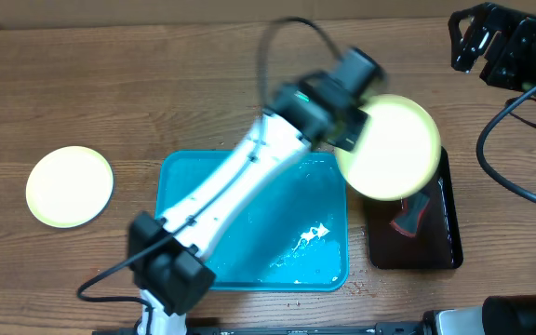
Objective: Clean dirty plates on tray and stack at the side
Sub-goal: 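Swing the yellow plate left and lower it onto the plate stack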
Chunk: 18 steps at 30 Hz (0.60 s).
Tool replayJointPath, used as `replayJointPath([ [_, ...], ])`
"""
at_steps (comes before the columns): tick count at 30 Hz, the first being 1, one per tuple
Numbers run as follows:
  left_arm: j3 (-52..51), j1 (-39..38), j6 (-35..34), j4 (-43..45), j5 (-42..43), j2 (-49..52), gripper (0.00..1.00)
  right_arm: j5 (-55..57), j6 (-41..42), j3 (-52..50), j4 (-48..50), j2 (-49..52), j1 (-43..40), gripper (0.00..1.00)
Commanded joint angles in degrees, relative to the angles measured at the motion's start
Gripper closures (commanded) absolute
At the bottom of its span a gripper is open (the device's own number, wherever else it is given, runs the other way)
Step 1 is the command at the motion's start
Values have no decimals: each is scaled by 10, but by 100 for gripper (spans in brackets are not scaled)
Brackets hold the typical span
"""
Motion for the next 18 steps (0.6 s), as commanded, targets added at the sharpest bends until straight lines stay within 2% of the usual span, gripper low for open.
replayJointPath([
  [1,-14,57,-66,-28,57,-22,95,-1,2,11,-4,1,-2,0],
  [5,-99,117,-106,-3,63,-38,95,-1,2,11,-8,3,-2,0],
  [8,-189,161,-130,50,108,-68,95,-1,2,11,-11,3,-2,0],
  [14,-418,280,-185,178,161,-179,95,-1,2,11,-17,3,-2,0],
  [18,-514,363,-201,205,176,-247,95,-1,2,11,-18,3,-2,0],
])
